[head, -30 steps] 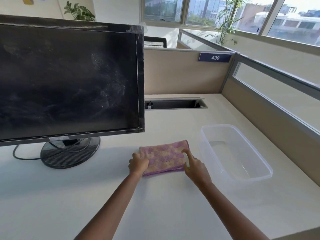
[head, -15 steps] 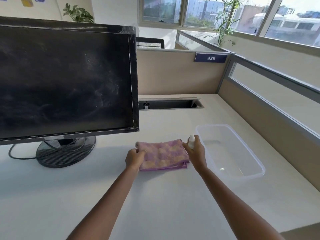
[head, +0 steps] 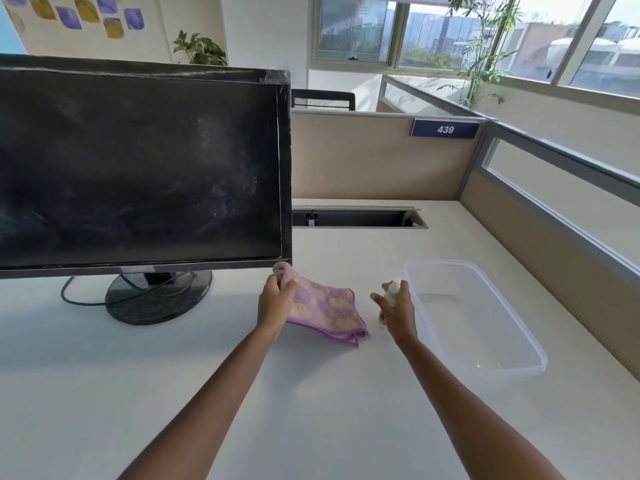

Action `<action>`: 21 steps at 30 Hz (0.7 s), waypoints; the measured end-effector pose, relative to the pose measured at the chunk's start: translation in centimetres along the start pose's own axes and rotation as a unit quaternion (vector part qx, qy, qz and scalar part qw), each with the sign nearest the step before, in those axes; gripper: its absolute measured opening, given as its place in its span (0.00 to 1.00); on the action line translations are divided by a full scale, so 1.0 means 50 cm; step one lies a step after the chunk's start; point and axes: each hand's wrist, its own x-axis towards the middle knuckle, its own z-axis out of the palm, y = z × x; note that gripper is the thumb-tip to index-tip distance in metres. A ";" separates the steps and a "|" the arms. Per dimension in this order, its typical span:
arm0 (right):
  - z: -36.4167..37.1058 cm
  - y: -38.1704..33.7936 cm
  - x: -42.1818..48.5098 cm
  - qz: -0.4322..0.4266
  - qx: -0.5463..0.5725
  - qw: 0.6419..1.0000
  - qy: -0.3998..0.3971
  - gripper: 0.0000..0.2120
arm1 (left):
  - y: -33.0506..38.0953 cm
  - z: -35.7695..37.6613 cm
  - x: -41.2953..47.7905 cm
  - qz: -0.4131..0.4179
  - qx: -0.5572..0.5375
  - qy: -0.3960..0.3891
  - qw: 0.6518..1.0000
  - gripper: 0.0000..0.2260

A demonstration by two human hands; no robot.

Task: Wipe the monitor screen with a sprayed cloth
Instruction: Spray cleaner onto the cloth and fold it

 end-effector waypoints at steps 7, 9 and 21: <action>-0.004 0.018 -0.010 0.059 -0.030 0.998 -0.016 0.20 | 0.051 -0.026 -0.015 0.083 -0.020 -0.032 0.996 0.08; -0.003 0.030 -0.022 0.076 -0.047 0.996 -0.014 0.21 | 0.063 -0.038 -0.021 0.111 -0.006 -0.046 0.993 0.05; 0.047 -0.006 -0.181 0.188 0.056 0.972 0.130 0.18 | 0.102 -0.180 -0.048 0.165 0.067 -0.171 0.969 0.04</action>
